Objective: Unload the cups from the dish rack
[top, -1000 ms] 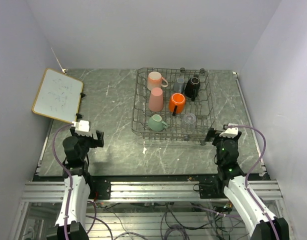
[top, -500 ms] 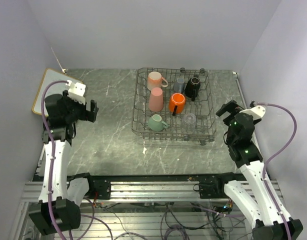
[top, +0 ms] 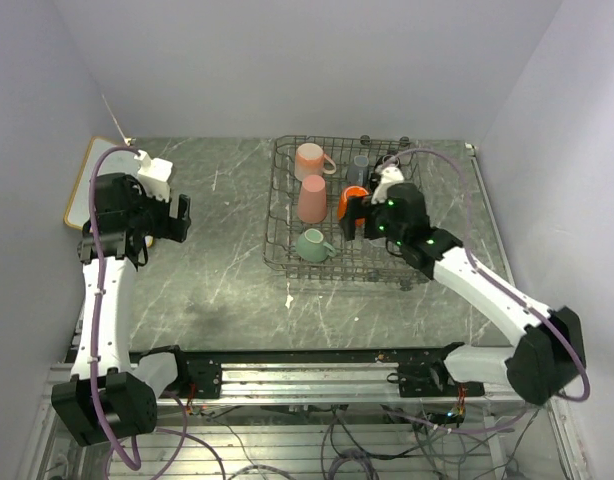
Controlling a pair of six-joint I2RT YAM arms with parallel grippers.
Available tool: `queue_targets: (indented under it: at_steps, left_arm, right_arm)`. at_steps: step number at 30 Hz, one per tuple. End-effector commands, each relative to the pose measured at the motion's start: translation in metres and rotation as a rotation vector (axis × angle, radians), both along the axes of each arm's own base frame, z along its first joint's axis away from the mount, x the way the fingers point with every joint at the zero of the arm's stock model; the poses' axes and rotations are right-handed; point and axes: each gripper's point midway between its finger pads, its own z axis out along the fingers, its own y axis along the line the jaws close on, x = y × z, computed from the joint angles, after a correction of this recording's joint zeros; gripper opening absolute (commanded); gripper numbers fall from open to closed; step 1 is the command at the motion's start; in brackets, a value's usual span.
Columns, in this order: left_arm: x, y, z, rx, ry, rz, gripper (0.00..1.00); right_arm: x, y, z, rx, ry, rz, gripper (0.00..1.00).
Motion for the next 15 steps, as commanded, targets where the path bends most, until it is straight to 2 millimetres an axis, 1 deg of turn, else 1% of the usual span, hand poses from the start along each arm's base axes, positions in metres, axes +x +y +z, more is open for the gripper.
queue_targets:
  at_steps: [1, 4, 7, 8, 11, 13, 15]
  left_arm:
    - [-0.004, 0.009, 0.014, 0.063, -0.02, 0.026, 0.98]
    - [-0.007, 0.01, 0.017, 0.087, -0.013, 0.013, 1.0]
    - [-0.011, 0.012, 0.017, 0.115, 0.001, 0.0, 0.99]
    - [-0.012, 0.013, 0.017, 0.125, 0.007, -0.001, 1.0]
    - [-0.014, 0.018, 0.014, 0.146, 0.02, 0.012, 0.98]
    - [-0.016, 0.018, 0.012, 0.156, 0.025, 0.008, 0.98]
    - [-0.017, 0.017, 0.014, 0.157, 0.02, -0.001, 0.99]
  right_arm:
    - [-0.005, 0.045, -0.018, -0.072, 0.064, 0.167, 0.93]
    - [-0.004, 0.057, -0.045, -0.101, 0.125, 0.201, 0.87]
    - [-0.004, 0.065, -0.066, -0.122, 0.165, 0.24, 0.83]
    - [-0.001, 0.07, -0.066, -0.125, 0.166, 0.258, 0.82]
    - [-0.003, 0.082, -0.085, -0.149, 0.214, 0.325, 0.8]
    - [-0.004, 0.084, -0.097, -0.167, 0.239, 0.339, 0.77]
    - [-0.005, 0.085, -0.11, -0.182, 0.259, 0.354, 0.77]
